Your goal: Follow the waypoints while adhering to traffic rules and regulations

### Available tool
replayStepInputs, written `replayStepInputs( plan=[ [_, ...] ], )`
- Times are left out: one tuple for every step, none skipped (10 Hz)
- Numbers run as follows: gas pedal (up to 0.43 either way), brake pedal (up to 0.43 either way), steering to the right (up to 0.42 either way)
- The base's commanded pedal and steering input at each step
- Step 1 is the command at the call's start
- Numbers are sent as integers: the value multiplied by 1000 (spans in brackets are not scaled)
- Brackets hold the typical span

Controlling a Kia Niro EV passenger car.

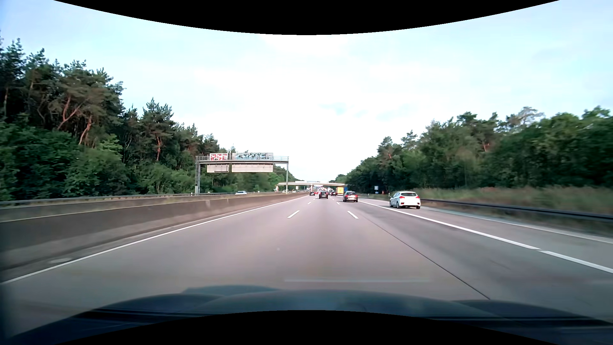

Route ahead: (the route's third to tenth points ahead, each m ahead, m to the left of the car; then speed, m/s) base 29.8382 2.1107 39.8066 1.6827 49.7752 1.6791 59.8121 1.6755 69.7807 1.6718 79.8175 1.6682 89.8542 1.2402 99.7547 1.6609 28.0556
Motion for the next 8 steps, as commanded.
replayStepInputs(
  plan=[
    [47, 0, -3],
    [47, 0, -3],
    [47, 0, -3],
    [47, 0, -3],
    [47, 0, -3],
    [47, 0, -2],
    [47, 0, -2],
    [47, 0, -2]
  ],
)
